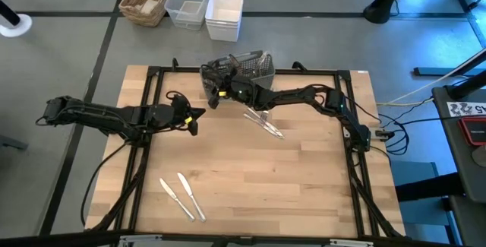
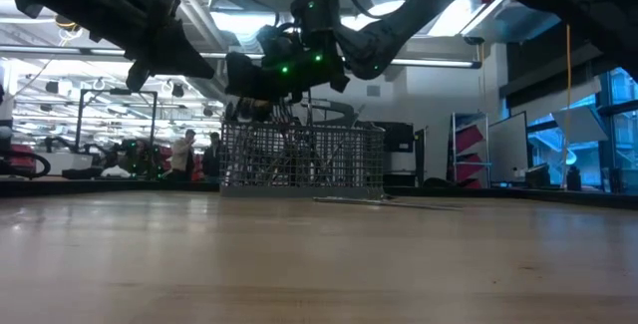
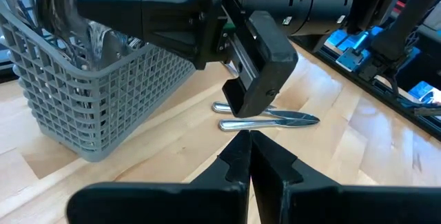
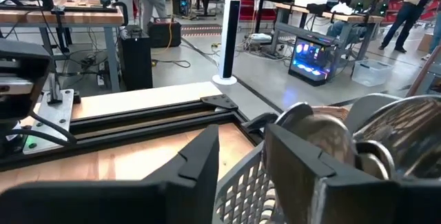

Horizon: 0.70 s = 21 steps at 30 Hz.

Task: Sort silverware
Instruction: Put the silver spoon into the silverware rack

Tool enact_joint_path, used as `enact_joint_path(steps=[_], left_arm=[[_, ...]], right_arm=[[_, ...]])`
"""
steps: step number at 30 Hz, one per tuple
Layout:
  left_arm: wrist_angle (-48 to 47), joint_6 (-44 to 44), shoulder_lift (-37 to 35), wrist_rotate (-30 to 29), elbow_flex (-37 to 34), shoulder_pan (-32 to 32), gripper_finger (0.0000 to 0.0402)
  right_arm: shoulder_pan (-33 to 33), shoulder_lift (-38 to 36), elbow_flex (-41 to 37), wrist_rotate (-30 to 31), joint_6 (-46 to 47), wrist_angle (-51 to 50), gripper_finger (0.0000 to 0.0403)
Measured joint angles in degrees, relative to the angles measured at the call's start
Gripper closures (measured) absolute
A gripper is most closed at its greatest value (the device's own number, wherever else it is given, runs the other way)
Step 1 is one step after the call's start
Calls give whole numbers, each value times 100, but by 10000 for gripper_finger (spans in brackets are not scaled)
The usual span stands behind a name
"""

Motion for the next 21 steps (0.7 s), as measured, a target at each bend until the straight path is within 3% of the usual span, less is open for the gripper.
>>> enact_joint_path(steps=[7,21], left_arm=[[9,-16,-99,194,0,-68,400],[1,-94,-787,2046,2,-990,400]], right_arm=[[23,-251,-4,7,-1,-221,280],[315,-1246,0,-21,-2,-1398,281]])
